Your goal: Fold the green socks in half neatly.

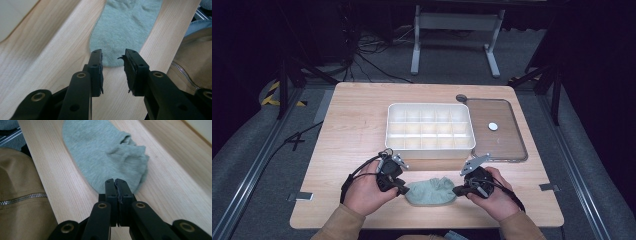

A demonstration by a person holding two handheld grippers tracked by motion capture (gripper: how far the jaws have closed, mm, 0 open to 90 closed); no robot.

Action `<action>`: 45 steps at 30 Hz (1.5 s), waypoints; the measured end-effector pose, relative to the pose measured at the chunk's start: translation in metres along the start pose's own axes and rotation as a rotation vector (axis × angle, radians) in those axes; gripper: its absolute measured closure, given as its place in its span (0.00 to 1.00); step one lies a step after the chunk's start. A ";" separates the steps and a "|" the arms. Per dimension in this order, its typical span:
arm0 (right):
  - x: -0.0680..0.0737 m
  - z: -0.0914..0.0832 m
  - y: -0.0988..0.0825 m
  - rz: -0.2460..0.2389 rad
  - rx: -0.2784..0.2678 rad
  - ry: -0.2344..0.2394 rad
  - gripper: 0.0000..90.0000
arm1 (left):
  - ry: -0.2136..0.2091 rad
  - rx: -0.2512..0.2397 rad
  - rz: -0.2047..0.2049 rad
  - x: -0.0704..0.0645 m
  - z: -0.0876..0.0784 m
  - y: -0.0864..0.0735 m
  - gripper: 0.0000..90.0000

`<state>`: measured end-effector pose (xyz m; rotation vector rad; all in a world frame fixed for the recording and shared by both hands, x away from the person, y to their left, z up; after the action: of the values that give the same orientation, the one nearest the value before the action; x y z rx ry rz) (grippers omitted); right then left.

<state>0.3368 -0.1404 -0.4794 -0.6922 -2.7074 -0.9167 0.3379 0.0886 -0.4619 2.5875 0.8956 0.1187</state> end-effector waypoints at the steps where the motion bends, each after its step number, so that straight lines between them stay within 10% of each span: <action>1: 0.000 0.000 0.000 0.000 0.000 0.000 1.00 | 0.000 0.000 0.000 0.000 0.000 0.000 0.76; 29: -0.005 0.023 -0.011 0.022 0.090 -0.018 1.00 | 0.029 0.050 -0.125 0.002 0.035 -0.004 0.60; 45: -0.001 0.019 -0.007 0.008 0.106 -0.027 0.95 | 0.068 0.068 -0.106 -0.009 0.043 0.002 0.84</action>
<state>0.3331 -0.1340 -0.4986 -0.6989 -2.7512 -0.7612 0.3403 0.0670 -0.5005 2.6055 1.0769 0.1498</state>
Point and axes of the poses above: each handheld gripper's, and its own axes: z roughly forward along the jaws, y roughly out of its top, x roughly to its left, the point moved 6 cm from there along z, roughly forward along the jaws, and after that the axes turned 11 degrees about y, right-handed, at the moved point
